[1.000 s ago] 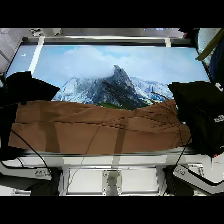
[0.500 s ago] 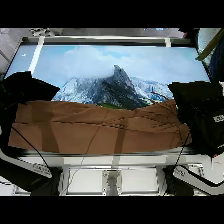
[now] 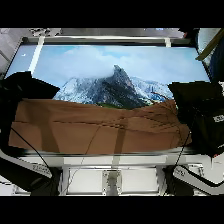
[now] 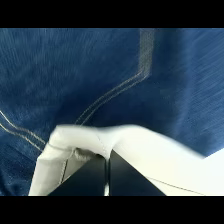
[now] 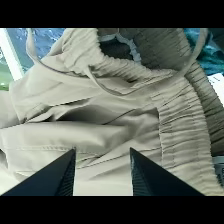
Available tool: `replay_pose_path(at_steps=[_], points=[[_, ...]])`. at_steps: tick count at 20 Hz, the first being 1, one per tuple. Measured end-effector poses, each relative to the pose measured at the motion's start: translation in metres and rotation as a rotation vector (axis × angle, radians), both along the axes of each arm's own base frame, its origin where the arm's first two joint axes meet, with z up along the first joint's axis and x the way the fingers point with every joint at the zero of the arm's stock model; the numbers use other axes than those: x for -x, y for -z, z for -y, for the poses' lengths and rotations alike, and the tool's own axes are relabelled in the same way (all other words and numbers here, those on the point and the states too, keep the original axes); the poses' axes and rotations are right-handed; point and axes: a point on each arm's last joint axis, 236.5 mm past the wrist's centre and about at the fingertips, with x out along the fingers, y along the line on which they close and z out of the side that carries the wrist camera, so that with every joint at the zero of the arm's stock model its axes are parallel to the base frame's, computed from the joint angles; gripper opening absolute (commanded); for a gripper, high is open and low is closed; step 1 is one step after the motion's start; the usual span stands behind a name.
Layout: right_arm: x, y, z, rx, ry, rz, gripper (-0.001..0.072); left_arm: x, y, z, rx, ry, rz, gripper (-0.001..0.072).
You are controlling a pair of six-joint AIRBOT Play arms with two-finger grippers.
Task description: Fold the clothes and pants, and hang the long-sleeved shirts on hangers.
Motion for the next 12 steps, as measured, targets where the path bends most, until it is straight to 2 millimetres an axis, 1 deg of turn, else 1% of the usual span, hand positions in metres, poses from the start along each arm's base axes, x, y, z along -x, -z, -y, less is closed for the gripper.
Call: replay_pose_path(at_steps=[3,5,7,9,12], points=[[-0.006,0.003,0.012,0.052,0.022,0.019,0.0385,-0.012,-0.029,-0.006,-0.039,0.003,0.067,0.0007],[-0.016,0.004,0.022,0.09,0.05,0.053,0.0385,-0.014,-0.039,-0.007,-0.05,0.007,0.084,0.0008],[-0.026,0.006,0.028,0.119,0.069,0.086,0.0386,-0.017,-0.044,-0.003,-0.05,0.015,0.094,0.0008],[-0.038,0.011,0.024,0.118,0.059,0.103,0.0387,-0.022,-0.047,0.004,-0.047,0.029,0.1,0.0007],[-0.056,0.028,-0.001,0.071,-0.023,0.118,0.0388,-0.029,-0.049,0.016,-0.045,0.054,0.108,0.0008]])
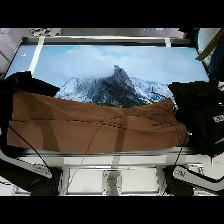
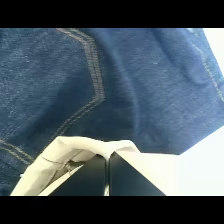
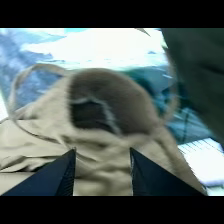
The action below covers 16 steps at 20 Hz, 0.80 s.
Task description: Fold the clothes and pants, and hang the long-sleeved shirts on hangers.
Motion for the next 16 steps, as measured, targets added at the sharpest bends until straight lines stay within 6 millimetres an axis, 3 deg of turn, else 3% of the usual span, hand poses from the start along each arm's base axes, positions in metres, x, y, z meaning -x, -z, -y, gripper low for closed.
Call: replay_pose_path(at_steps=[6,7,8,9,13,16], points=[[-0.022,0.049,-0.038,-0.074,-0.096,-0.046,0.0382,-0.006,-0.001,0.012,0.0,0.025,0.003,0.0008],[-0.023,0.055,-0.041,-0.081,-0.101,-0.052,0.0263,-0.006,0.0,0.013,0.0,0.026,0.002,0.0008],[-0.025,0.059,-0.043,-0.082,-0.104,-0.053,0.0044,-0.007,0.0,0.014,0.0,0.028,0.002,0.0007],[-0.028,0.061,-0.044,-0.081,-0.107,-0.049,0.0034,-0.007,-0.001,0.014,0.001,0.029,0.001,0.0008],[-0.049,0.042,-0.04,-0.052,-0.12,0.025,0.0029,-0.014,-0.015,0.02,-0.005,0.036,0.045,0.0007],[-0.073,-0.002,-0.033,-0.006,-0.141,0.129,0.0029,-0.026,-0.048,0.018,-0.055,0.029,0.151,0.0007]])
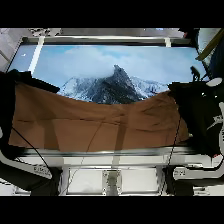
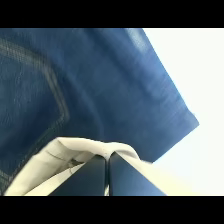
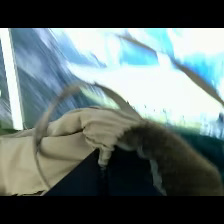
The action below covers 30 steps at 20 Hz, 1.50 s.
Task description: Fold the clothes and pants, and hang the long-sleeved shirts on hangers.
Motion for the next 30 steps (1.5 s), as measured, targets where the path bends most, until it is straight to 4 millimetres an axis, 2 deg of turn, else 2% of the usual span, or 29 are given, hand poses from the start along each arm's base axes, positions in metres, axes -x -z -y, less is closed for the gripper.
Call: replay_pose_path(at_steps=[3,5,7,9,13,15,17,19,20,21,22,26,28,30], points=[[-0.012,-0.037,0.01,0.067,-0.017,0.081,0.0029,-0.008,-0.037,-0.005,-0.055,-0.013,0.107,0.0007],[-0.013,-0.045,0.016,0.107,-0.022,0.092,0.0029,-0.008,-0.046,-0.01,-0.088,-0.018,0.124,0.0007],[-0.013,-0.041,0.023,0.129,-0.012,0.077,0.003,-0.006,-0.038,-0.014,-0.105,-0.018,0.102,0.0007],[-0.019,-0.031,0.028,0.134,0.022,0.063,0.0029,-0.008,-0.019,-0.012,-0.096,-0.01,0.065,0.0007],[-0.046,-0.014,0.04,0.122,0.152,0.084,0.0029,-0.022,0.011,-0.01,-0.072,-0.032,0.045,0.0007],[-0.066,-0.019,0.051,0.13,0.226,0.15,0.0029,-0.032,0.01,-0.013,-0.078,-0.055,0.085,0.0007],[-0.085,-0.033,0.061,0.138,0.288,0.232,0.0029,-0.041,0.002,-0.017,-0.091,-0.072,0.133,0.0007],[-0.098,-0.043,0.071,0.146,0.334,0.291,0.0031,-0.047,-0.002,-0.015,-0.097,-0.073,0.157,0.001],[-0.102,-0.044,0.073,0.146,0.345,0.303,0.0101,-0.049,0.001,-0.012,-0.093,-0.07,0.153,0.0209],[-0.104,-0.042,0.074,0.145,0.353,0.304,0.0375,-0.051,0.008,-0.008,-0.091,-0.063,0.142,0.0628],[-0.106,-0.038,0.076,0.143,0.36,0.302,0.0562,-0.052,0.015,-0.004,-0.086,-0.055,0.125,0.0702],[-0.104,-0.027,0.074,0.127,0.351,0.263,0.0567,-0.049,0.036,0.017,-0.045,-0.025,0.056,0.0708],[-0.094,-0.029,0.079,0.147,0.328,0.232,0.0551,-0.034,0.033,0.018,-0.056,-0.015,0.002,0.0702],[-0.074,-0.032,0.092,0.18,0.304,0.176,0.0551,-0.006,0.026,0.014,-0.092,-0.009,-0.086,0.0701]])
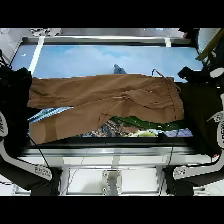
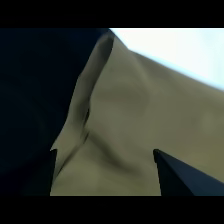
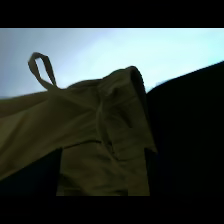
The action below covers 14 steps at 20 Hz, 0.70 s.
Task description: Fold the clothes and pants, and hang the long-sleeved shirts on hangers.
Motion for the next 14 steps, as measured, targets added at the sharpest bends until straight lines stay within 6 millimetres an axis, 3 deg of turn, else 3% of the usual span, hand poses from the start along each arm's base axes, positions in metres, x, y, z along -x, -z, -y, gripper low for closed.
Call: replay_pose_path(at_steps=[4,7,9,11,14], points=[[0.07,0.005,0.021,0.02,-0.05,-0.182,0.0551,0.088,0.0,-0.01,-0.043,-0.044,-0.188,0.07],[0.127,0.016,0.018,-0.01,-0.088,-0.292,0.0552,0.17,0.03,0.002,0.028,-0.099,-0.329,0.0699],[0.153,0.02,0.007,-0.046,-0.113,-0.322,0.0552,0.21,0.055,0.022,0.129,-0.131,-0.387,0.0699],[0.169,0.024,-0.006,-0.087,-0.139,-0.343,0.0552,0.233,0.077,0.04,0.226,-0.133,-0.411,0.07],[0.18,0.022,-0.026,-0.16,-0.173,-0.346,0.0551,0.235,0.095,0.052,0.32,-0.136,-0.362,0.0699]])
